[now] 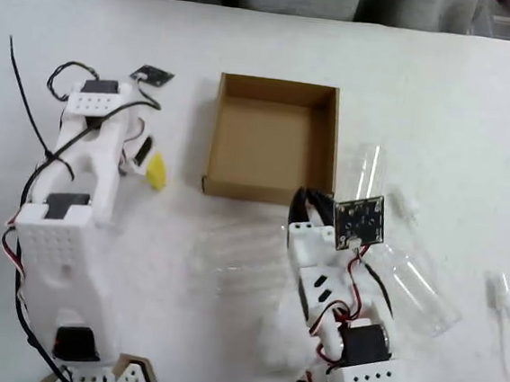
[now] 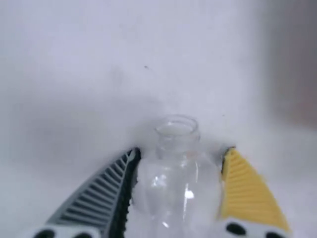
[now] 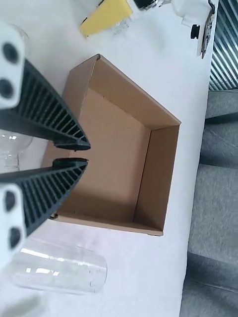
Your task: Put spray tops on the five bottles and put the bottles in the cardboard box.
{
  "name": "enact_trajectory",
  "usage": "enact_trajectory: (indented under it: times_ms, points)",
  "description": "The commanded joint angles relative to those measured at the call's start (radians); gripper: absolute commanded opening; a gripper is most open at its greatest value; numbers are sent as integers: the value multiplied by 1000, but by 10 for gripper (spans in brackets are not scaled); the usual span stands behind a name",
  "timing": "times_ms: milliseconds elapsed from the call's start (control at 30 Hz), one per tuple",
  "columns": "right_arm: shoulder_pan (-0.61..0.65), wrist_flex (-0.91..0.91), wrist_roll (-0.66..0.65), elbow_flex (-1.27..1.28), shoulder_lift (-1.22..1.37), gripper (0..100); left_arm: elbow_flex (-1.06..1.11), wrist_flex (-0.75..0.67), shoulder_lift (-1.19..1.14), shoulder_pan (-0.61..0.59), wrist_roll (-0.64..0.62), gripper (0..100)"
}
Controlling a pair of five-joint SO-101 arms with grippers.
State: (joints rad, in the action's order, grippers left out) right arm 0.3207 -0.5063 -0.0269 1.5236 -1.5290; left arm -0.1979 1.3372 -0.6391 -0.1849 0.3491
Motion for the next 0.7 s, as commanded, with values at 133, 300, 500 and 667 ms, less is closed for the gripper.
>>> enact_trajectory:
  times_ms: [133, 300, 500, 667]
  points:
    - [8, 24, -14, -12, -12, 17, -29, 141, -4, 24, -100, 195]
    - [1, 24, -15, -12, -16, 17, -38, 150, 5, 27, -261, 195]
    - [-87, 24, -15, -37, -12, 17, -29, 51, 1, 30, -318, 195]
    - [-199, 18, -15, -83, -8, 17, 3, 5, 10, 27, -318, 195]
